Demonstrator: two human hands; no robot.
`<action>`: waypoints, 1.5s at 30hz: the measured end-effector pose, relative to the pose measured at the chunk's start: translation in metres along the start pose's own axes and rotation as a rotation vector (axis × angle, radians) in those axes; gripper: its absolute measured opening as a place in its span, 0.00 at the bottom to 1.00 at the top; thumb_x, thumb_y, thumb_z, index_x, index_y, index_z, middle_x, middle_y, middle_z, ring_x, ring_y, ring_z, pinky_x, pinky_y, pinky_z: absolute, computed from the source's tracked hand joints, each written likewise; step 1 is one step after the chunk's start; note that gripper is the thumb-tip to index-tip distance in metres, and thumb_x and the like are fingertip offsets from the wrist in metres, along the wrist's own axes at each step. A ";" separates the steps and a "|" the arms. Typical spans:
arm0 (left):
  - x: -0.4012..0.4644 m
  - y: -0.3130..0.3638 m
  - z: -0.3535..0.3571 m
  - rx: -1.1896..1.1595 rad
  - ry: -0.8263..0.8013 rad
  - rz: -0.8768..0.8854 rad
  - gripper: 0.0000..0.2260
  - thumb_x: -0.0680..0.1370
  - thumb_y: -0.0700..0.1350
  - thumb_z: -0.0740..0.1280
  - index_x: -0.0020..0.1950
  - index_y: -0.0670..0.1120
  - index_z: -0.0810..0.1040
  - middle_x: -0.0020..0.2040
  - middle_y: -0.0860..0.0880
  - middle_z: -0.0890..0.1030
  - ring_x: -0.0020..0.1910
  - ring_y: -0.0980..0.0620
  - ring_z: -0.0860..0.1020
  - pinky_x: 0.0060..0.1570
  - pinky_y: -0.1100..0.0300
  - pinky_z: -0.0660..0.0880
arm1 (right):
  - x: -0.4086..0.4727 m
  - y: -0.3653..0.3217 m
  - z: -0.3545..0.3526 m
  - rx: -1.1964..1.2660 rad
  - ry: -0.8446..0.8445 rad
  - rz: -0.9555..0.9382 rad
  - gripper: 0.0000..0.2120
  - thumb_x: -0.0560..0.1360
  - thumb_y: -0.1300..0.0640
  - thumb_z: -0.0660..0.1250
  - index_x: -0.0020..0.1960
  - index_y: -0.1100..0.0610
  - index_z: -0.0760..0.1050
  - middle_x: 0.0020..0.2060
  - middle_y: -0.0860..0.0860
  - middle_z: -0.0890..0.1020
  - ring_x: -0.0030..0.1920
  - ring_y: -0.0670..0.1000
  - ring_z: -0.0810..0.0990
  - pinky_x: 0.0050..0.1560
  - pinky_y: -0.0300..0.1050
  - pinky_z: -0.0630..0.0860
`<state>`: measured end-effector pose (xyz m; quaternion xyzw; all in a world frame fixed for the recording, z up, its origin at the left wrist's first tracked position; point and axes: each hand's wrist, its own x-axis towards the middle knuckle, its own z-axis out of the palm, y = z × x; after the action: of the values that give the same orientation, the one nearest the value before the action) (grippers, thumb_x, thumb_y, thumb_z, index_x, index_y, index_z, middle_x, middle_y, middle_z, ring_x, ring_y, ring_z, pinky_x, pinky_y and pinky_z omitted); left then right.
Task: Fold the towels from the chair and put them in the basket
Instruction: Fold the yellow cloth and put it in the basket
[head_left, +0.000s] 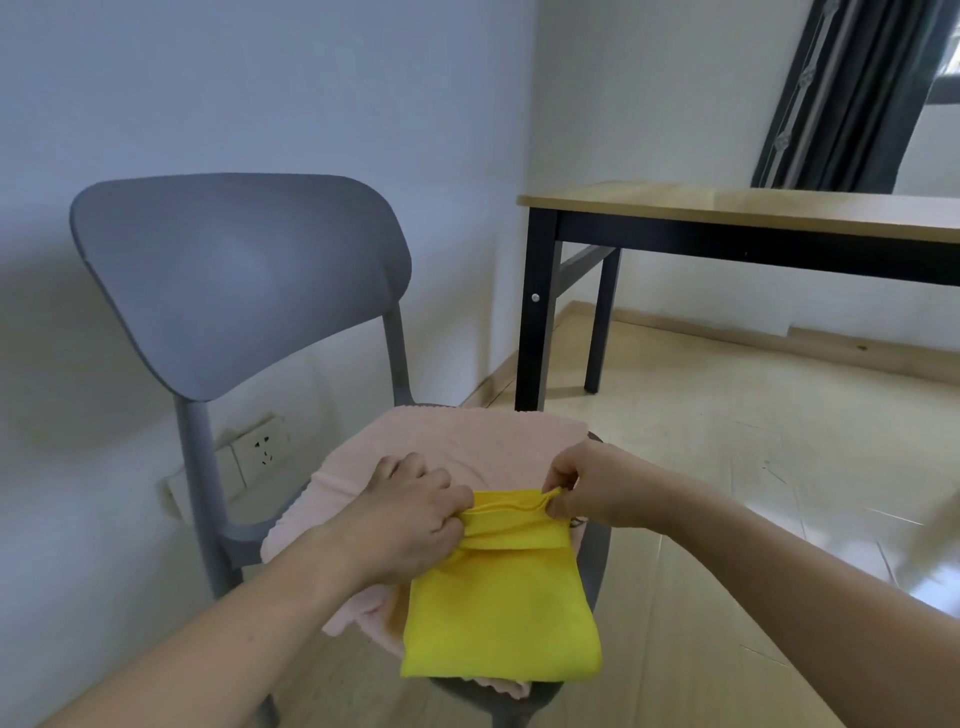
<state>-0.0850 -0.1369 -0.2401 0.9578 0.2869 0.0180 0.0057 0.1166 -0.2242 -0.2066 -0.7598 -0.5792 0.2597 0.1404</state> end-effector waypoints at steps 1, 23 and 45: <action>0.001 0.000 0.001 0.040 -0.009 -0.010 0.13 0.81 0.49 0.50 0.61 0.54 0.69 0.47 0.53 0.66 0.51 0.50 0.60 0.59 0.54 0.57 | 0.000 0.001 0.001 -0.020 -0.003 0.008 0.05 0.74 0.59 0.69 0.50 0.57 0.79 0.43 0.49 0.78 0.39 0.44 0.74 0.34 0.32 0.69; -0.014 0.024 -0.048 0.234 -0.053 -0.176 0.14 0.76 0.42 0.52 0.61 0.43 0.66 0.61 0.43 0.67 0.61 0.43 0.63 0.61 0.51 0.61 | -0.031 -0.029 -0.021 -0.037 -0.032 -0.028 0.05 0.73 0.58 0.69 0.47 0.57 0.81 0.36 0.46 0.77 0.38 0.44 0.73 0.37 0.34 0.70; -0.107 0.067 -0.203 -0.256 -0.267 -0.217 0.06 0.74 0.50 0.69 0.47 0.49 0.79 0.45 0.50 0.79 0.43 0.50 0.77 0.37 0.61 0.73 | -0.183 -0.107 -0.087 -0.071 0.212 -0.210 0.14 0.75 0.64 0.65 0.58 0.52 0.75 0.50 0.53 0.80 0.46 0.50 0.81 0.44 0.39 0.80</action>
<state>-0.1450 -0.2519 -0.0387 0.9066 0.3805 -0.0734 0.1671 0.0428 -0.3598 -0.0371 -0.7229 -0.6461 0.1412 0.2002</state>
